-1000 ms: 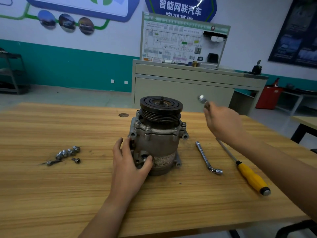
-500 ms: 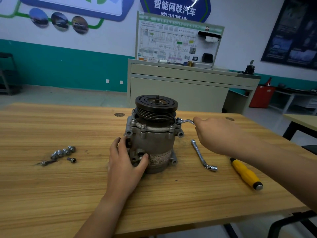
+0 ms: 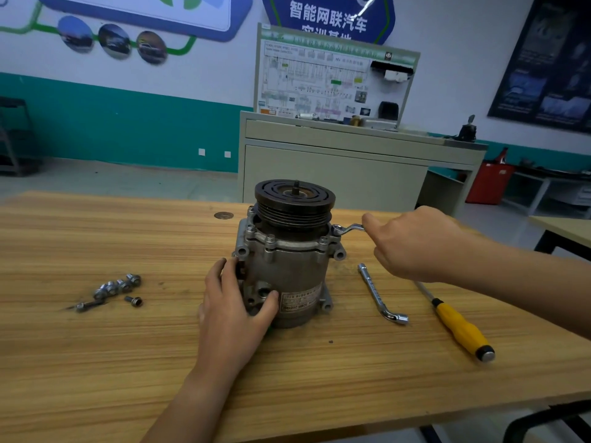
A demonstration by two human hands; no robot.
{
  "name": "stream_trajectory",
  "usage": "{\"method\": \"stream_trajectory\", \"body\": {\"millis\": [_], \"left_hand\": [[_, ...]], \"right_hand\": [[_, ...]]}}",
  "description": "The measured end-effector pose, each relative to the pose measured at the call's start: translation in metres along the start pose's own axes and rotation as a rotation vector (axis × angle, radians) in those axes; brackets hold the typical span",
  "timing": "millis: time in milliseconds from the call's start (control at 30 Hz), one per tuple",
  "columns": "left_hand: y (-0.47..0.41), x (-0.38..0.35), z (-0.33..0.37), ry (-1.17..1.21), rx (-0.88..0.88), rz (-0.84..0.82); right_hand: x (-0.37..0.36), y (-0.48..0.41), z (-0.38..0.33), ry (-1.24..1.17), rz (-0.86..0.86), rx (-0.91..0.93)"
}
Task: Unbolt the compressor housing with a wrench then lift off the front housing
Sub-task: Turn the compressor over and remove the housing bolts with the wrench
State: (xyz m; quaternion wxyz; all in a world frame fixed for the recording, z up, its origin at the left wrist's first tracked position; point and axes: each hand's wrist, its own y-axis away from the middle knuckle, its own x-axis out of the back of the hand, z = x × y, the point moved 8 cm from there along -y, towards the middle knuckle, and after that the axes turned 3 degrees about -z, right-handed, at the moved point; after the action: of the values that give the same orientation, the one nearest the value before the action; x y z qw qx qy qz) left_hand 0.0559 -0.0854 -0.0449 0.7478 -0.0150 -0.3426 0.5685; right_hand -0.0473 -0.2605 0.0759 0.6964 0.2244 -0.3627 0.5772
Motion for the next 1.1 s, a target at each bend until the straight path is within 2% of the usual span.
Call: {"method": "stream_trajectory", "body": {"millis": [133,233,367,533,600,700,733,833,933,1100], "left_hand": [[0.000,-0.001,0.000,-0.005,-0.003,-0.006],[0.000,0.000,0.002,-0.008,-0.014,0.002],[-0.002,-0.002,0.005,-0.034,-0.024,-0.005],[-0.002,0.000,0.005,-0.060,-0.032,0.000],[-0.003,0.000,0.005,-0.071,-0.038,0.001],[-0.004,-0.001,0.005,-0.092,-0.043,0.007],[-0.004,-0.001,0.004,-0.096,-0.041,0.006],[-0.004,-0.001,0.005,-0.110,-0.041,0.007],[-0.003,-0.001,0.004,-0.123,-0.040,0.009],[-0.002,0.000,0.002,-0.114,-0.033,0.012]], "right_hand": [[-0.011,-0.010,0.003,0.058,-0.043,-0.013],[-0.010,-0.030,0.008,0.013,-0.054,-0.034],[-0.007,-0.051,0.003,-0.142,0.082,-0.051],[0.000,-0.052,0.006,-0.179,0.251,-0.076],[0.011,-0.035,0.028,-0.307,0.379,-0.182],[0.021,-0.002,0.044,-0.701,0.503,-0.217],[0.022,0.006,0.040,-0.738,0.478,-0.184],[0.007,0.016,0.015,-0.531,0.287,-0.089],[-0.009,0.014,0.007,-0.423,0.134,-0.121],[-0.008,0.007,0.009,-0.249,0.063,-0.160]]}}
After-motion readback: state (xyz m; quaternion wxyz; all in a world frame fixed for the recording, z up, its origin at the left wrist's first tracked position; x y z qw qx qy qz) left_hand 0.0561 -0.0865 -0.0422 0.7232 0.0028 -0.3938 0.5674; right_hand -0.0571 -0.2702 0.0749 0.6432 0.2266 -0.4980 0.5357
